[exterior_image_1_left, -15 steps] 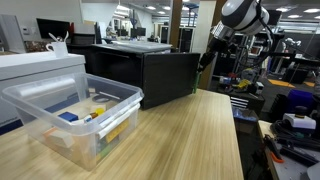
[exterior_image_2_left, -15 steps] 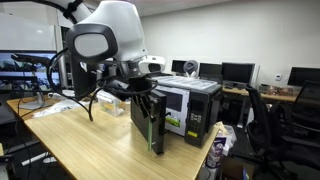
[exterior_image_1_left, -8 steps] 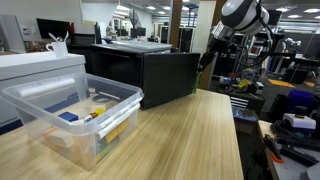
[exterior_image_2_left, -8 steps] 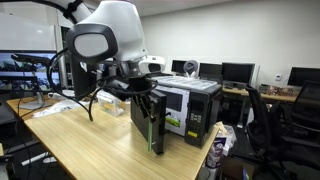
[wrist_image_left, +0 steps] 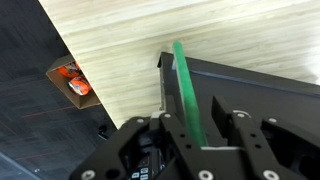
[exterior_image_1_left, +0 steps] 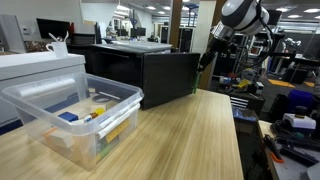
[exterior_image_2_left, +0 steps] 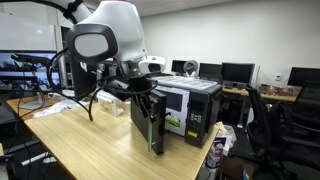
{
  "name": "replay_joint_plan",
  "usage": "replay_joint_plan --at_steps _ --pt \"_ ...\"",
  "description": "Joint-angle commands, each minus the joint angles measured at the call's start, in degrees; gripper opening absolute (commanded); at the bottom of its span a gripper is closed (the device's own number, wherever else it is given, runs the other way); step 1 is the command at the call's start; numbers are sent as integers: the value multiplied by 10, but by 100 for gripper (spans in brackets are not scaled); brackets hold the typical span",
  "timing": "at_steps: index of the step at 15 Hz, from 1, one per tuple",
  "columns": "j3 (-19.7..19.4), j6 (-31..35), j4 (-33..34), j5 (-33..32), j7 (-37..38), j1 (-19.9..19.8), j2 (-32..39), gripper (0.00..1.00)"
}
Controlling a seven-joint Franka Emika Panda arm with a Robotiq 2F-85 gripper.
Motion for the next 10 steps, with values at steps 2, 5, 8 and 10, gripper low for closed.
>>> replay_joint_plan --at_steps 2,5,8,10 --pt "0 0 0 0 0 0 0 44" --pt "0 0 0 0 0 0 0 44" --pt "0 0 0 0 0 0 0 44" --pt "0 0 0 0 0 0 0 44"
